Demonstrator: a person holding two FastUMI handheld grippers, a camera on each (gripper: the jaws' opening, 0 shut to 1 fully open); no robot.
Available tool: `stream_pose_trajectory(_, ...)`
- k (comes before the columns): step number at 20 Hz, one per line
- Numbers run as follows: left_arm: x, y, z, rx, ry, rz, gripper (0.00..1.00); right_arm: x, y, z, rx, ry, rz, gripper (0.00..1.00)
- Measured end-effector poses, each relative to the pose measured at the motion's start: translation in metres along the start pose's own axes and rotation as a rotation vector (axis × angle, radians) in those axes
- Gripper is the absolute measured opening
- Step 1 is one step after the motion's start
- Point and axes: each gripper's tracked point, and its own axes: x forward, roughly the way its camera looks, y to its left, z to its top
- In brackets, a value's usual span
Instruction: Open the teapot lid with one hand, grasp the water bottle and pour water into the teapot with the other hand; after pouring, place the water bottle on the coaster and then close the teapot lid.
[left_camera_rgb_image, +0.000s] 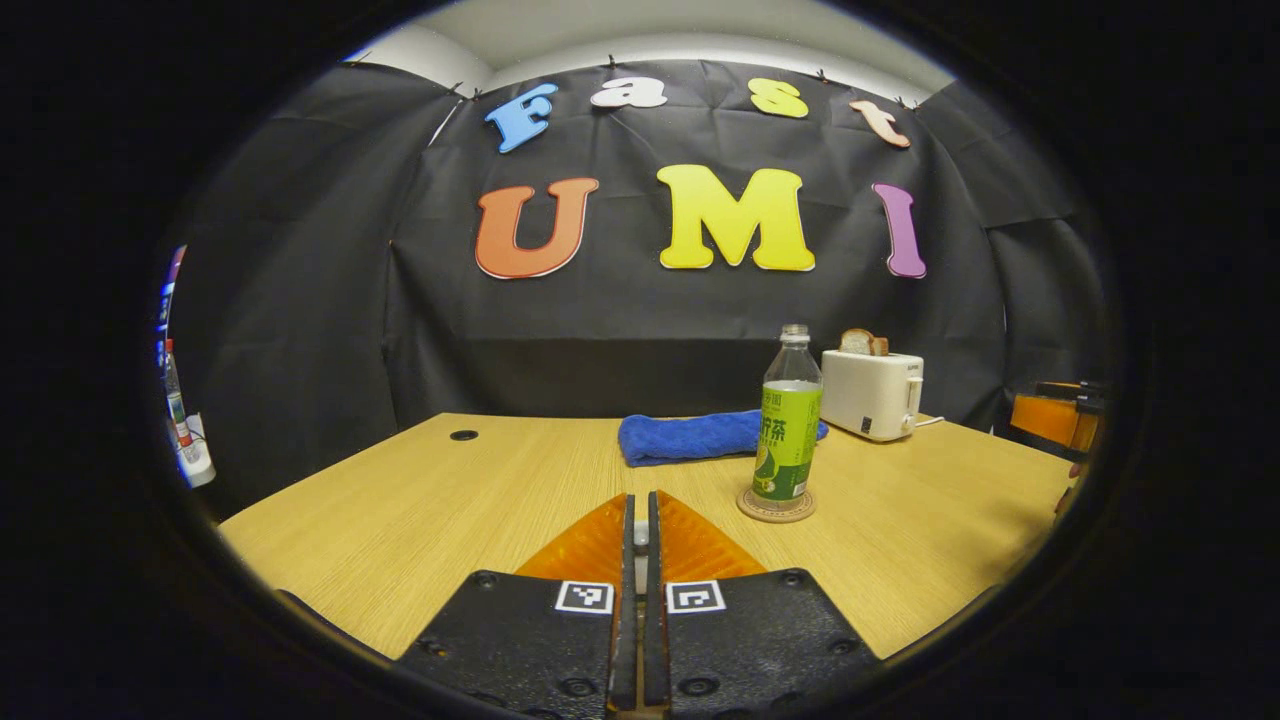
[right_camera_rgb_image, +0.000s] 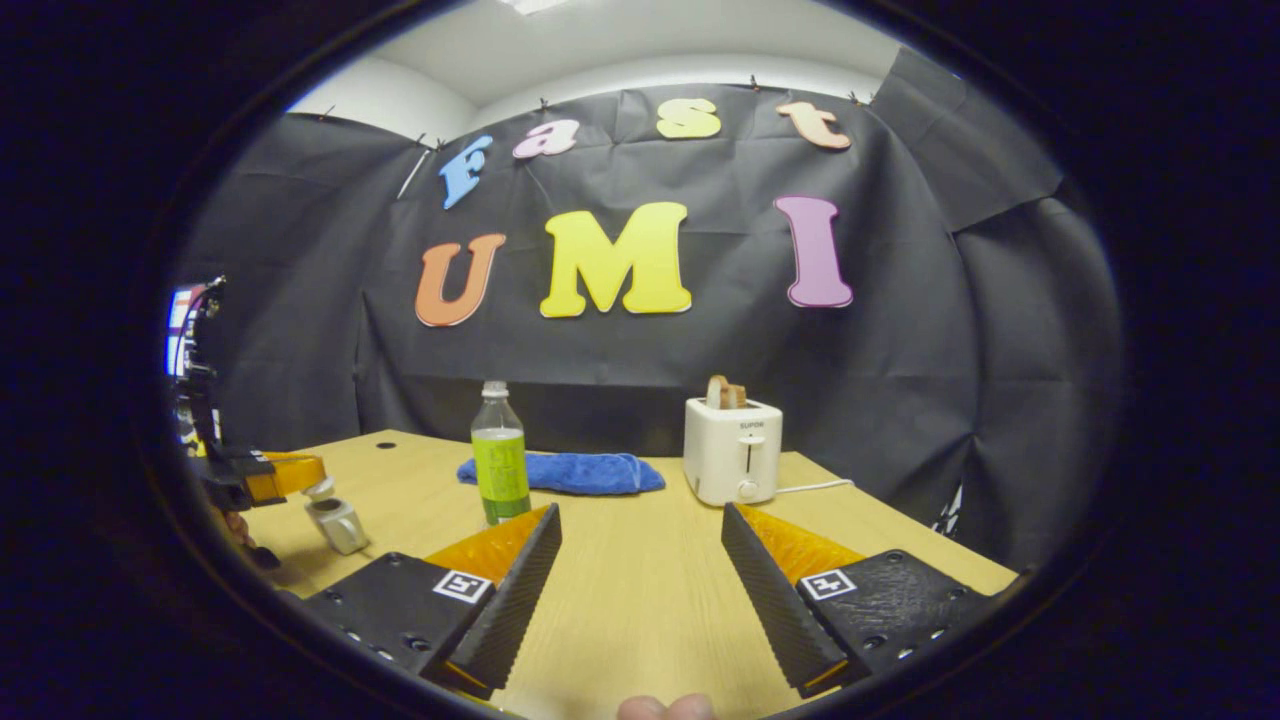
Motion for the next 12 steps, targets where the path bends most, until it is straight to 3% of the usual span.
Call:
stream_pose_trajectory(2,0.003,0.002,-0.003,-0.002,0.005,0.008,0.05,0.002,0.000,0.001,-0.001,-0.001,0.004,0.93)
stream_pose_trajectory(12,0.007,0.004,-0.013,-0.030,0.022,0.028,0.07,0.003,0.001,-0.002,-0.021,-0.010,0.012,0.96)
